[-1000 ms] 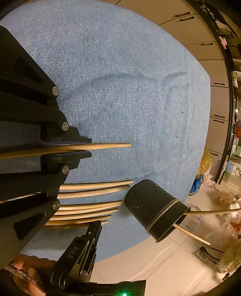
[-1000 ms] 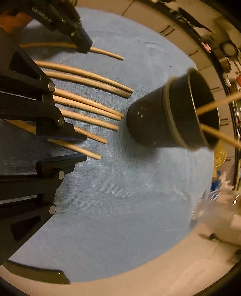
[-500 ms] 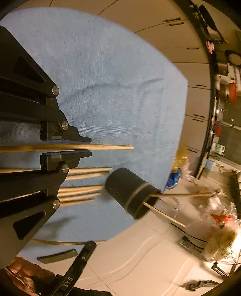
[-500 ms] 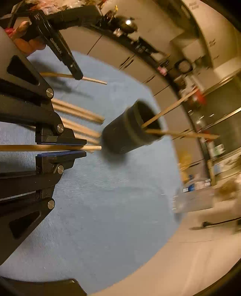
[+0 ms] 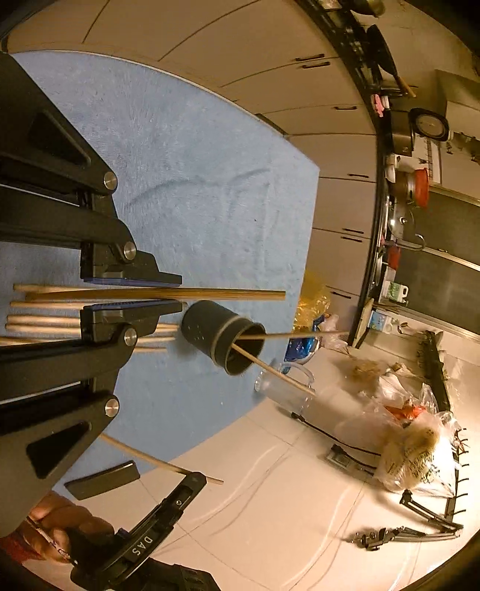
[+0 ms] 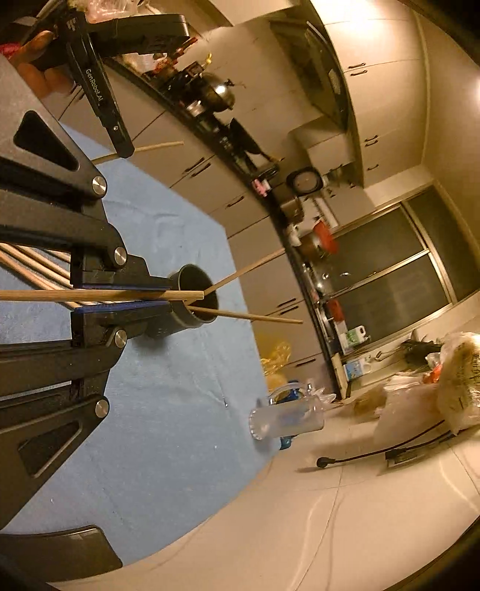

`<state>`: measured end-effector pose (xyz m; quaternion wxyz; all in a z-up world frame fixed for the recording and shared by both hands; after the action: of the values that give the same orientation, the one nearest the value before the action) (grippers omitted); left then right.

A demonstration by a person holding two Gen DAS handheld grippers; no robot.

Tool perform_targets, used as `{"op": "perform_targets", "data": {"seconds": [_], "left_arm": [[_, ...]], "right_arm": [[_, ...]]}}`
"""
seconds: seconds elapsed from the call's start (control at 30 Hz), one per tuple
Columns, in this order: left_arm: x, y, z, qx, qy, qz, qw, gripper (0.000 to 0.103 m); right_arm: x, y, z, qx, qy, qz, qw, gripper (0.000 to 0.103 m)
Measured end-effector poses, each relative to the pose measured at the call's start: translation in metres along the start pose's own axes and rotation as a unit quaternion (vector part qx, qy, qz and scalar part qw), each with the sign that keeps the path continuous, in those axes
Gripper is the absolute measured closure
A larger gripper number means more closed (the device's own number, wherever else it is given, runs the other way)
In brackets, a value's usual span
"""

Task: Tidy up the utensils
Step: 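Lift both held chopsticks upright and carry them above the black holder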

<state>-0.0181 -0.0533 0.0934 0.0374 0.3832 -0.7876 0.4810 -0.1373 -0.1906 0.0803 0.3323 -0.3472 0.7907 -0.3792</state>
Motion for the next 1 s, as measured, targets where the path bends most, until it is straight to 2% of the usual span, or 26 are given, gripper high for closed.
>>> {"op": "perform_targets", "data": {"seconds": [0.43, 1.0], "left_arm": [[0.025, -0.005, -0.007, -0.002, -0.015, 0.014, 0.9998, 0.097], [0.043, -0.007, -0.003, -0.008, -0.019, 0.021, 0.9996, 0.097]], "right_arm": [[0.021, -0.008, -0.023, 0.03, -0.035, 0.023, 0.999, 0.097], [0.038, -0.013, -0.022, 0.021, -0.06, 0.046, 0.997, 0.097]]}}
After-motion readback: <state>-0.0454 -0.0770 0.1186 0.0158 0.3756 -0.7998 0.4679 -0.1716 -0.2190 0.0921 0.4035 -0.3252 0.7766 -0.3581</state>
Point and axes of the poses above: each gripper's, at about its wrist camera, not at the fingertips, and z roughly the way its jaws point, x to its right, y to its underside, the point moved 6 cm from there along z, roughly the way its jaws point, and after that the axes turned 15 degrees about y, right-handed, at the moved point
